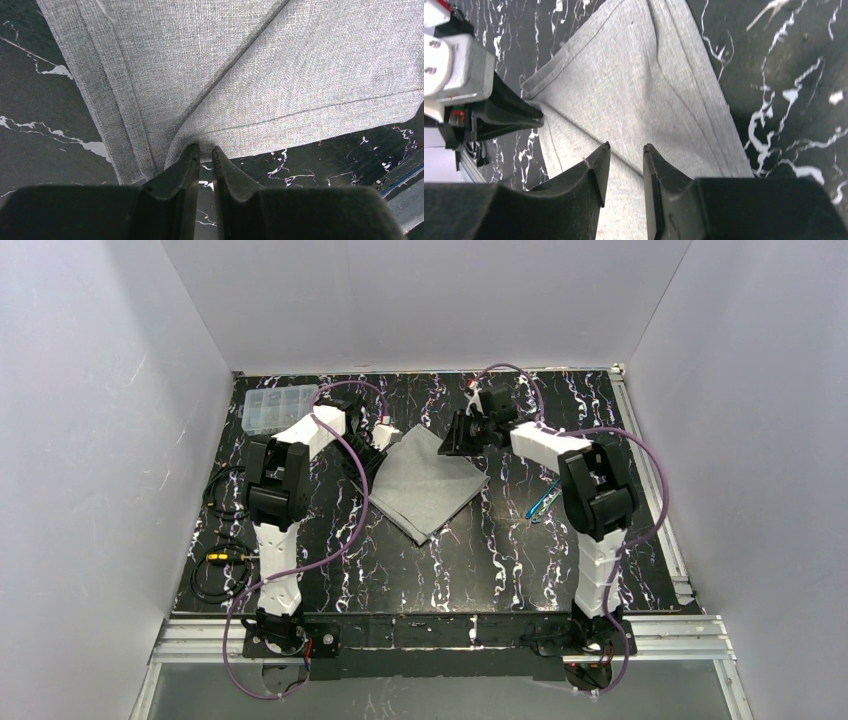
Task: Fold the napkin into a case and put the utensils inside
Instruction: Smooth out the top corner of the square-folded napkin at the center of the board.
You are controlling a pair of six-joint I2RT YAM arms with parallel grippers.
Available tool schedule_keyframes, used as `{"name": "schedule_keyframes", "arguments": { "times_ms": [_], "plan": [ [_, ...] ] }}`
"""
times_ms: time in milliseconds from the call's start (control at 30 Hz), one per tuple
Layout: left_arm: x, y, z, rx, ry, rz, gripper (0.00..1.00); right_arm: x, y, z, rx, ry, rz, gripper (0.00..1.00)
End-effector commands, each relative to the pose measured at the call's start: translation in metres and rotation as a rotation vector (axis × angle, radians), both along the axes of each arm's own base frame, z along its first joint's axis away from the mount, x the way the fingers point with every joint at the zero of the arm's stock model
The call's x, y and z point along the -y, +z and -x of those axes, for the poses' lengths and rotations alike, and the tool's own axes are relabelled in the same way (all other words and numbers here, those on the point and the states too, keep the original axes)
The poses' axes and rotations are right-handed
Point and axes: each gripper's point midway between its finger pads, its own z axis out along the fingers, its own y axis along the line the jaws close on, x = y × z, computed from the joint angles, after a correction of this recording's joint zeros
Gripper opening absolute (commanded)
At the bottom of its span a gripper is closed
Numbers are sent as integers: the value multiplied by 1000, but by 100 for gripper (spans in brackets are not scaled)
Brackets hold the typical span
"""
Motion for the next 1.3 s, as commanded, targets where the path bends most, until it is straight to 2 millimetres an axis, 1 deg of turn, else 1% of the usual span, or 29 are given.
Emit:
{"name": "schedule_keyframes", "arguments": {
  "times_ms": [0, 67, 200, 267, 333, 400, 467, 533, 600, 633, 767, 833, 933, 1000, 1167, 1233, 1267],
  "plan": [
    [-2, 12, -7, 55, -6, 2, 15, 4, 7, 6, 36, -28, -50, 37],
    [-3, 10, -7, 54, -7, -2, 14, 4, -8, 7, -16, -28, -56, 33],
    [-4, 10, -6, 55, -11, -6, 14, 11, -29, -4, -60, -72, -48, 30],
    [-4, 10, -8, 59, -13, -6, 14, 17, -39, -11, -62, -91, -4, 29],
    [-4, 11, -8, 62, -13, -7, 14, 30, -49, -10, -88, -126, 84, 25],
    [-4, 11, -9, 63, -14, -7, 14, 35, -42, -13, -57, -156, 110, 24],
    [-4, 11, -9, 65, -17, -8, 14, 37, -25, -16, -7, -183, 112, 24],
    [-5, 11, -9, 67, -21, -12, 14, 33, -7, -19, 32, -188, 84, 25],
    [-6, 10, -10, 70, -23, -16, 13, 20, 9, -20, 60, -167, 36, 26],
    [-6, 11, -10, 72, -25, -17, 13, 12, 12, -18, 58, -147, 13, 27],
    [-6, 10, -11, 74, -22, -18, 13, -26, 14, -12, 31, -60, -100, 27],
    [-5, 11, -12, 75, -19, -16, 13, -40, 6, -10, 3, -41, -148, 27],
    [-5, 12, -13, 76, -16, -15, 13, -47, -3, -15, -15, -38, -175, 28],
    [-6, 12, -14, 82, -18, -17, 13, -45, -14, -19, -29, -53, -148, 26],
    [-7, 13, -14, 93, -17, -21, 13, -28, -45, -26, -40, -97, -25, 26],
    [-7, 13, -14, 93, -16, -23, 13, -25, -57, -27, -57, -93, -14, 26],
    [-7, 12, -15, 93, -16, -26, 12, -29, -58, -26, -59, -72, -37, 26]
  ]
}}
